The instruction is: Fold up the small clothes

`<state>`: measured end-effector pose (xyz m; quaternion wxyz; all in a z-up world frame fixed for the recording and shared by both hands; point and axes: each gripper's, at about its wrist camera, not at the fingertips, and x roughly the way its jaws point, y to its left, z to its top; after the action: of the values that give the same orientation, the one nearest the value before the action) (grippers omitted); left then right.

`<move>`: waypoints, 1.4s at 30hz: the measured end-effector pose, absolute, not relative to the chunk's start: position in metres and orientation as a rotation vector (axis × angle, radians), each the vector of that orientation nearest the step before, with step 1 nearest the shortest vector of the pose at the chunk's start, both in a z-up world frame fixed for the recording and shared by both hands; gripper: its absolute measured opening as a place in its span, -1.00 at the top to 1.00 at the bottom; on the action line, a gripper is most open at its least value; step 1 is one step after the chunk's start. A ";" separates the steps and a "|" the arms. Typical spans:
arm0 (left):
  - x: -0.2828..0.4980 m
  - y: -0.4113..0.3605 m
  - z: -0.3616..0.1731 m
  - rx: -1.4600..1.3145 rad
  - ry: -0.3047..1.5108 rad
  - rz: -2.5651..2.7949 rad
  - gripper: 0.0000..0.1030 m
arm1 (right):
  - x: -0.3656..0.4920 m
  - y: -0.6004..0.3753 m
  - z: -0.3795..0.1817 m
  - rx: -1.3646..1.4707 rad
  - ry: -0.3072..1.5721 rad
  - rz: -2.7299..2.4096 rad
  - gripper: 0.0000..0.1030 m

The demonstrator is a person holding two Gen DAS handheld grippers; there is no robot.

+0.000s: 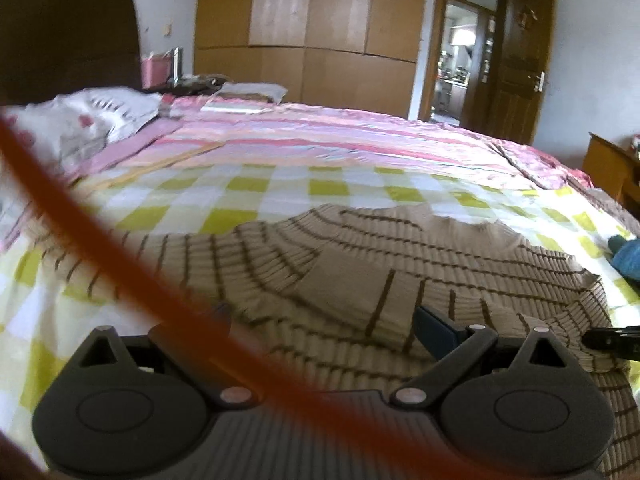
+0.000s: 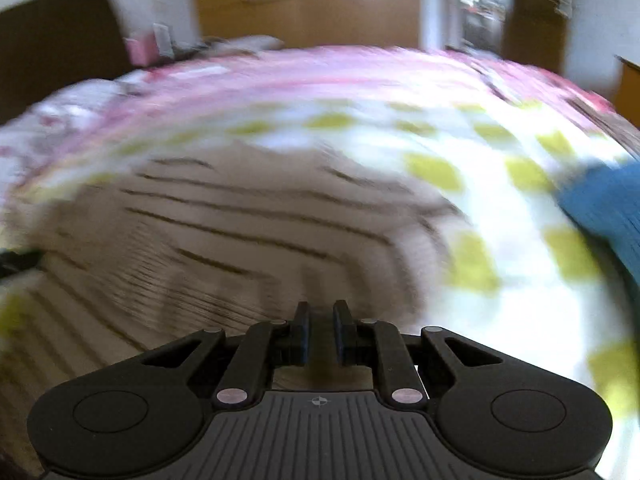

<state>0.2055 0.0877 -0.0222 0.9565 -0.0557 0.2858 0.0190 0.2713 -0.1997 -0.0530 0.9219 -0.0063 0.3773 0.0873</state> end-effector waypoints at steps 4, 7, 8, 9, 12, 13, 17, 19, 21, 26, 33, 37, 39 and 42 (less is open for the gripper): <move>0.225 0.076 -0.023 -0.097 0.602 0.037 -0.99 | 0.273 -0.203 -0.056 -0.009 0.769 0.167 0.95; 0.243 0.067 -0.031 -0.034 0.658 0.064 -0.98 | 0.270 -0.201 -0.058 -0.037 0.759 0.168 0.95; 0.247 0.065 -0.034 -0.015 0.674 0.069 -0.98 | 0.271 -0.201 -0.057 -0.033 0.758 0.168 0.94; 0.251 0.064 -0.038 0.002 0.694 0.070 -0.96 | 0.270 -0.204 -0.056 -0.016 0.761 0.167 0.94; 0.257 0.065 -0.048 0.021 0.745 0.087 -0.96 | 0.266 -0.208 -0.046 0.044 0.738 0.186 0.70; 0.256 0.065 -0.048 0.013 0.743 0.089 -0.96 | 0.265 -0.207 -0.041 0.049 0.719 0.201 0.71; 0.250 0.066 -0.046 0.040 0.733 0.133 -0.95 | 0.273 -0.193 -0.043 -0.003 0.717 0.239 0.71; 0.249 0.071 -0.047 0.052 0.744 0.153 -0.95 | 0.281 -0.189 -0.054 -0.017 0.752 0.226 0.71; 0.246 0.082 -0.047 0.030 0.751 0.172 -0.95 | 0.281 -0.187 -0.058 -0.015 0.745 0.222 0.71; 0.232 0.122 -0.035 -0.061 0.706 0.253 -0.89 | 0.270 -0.184 -0.052 0.025 0.709 0.230 0.67; 0.229 0.216 -0.023 -0.226 0.653 0.428 -0.89 | 0.258 -0.154 -0.038 0.081 0.667 0.330 0.67; 0.235 0.262 -0.030 -0.271 0.655 0.523 -0.89 | 0.255 -0.120 -0.037 0.067 0.671 0.422 0.67; 0.237 0.281 -0.034 -0.290 0.658 0.551 -0.88 | 0.254 -0.104 -0.038 0.053 0.672 0.452 0.67; 0.242 0.305 -0.039 -0.319 0.661 0.581 -0.82 | 0.256 -0.085 -0.040 0.053 0.688 0.493 0.67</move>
<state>0.2421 0.3049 -0.0393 0.8925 -0.1539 0.3184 0.2799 0.2560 -0.0850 -0.0402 0.9113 0.0259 0.3340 0.2392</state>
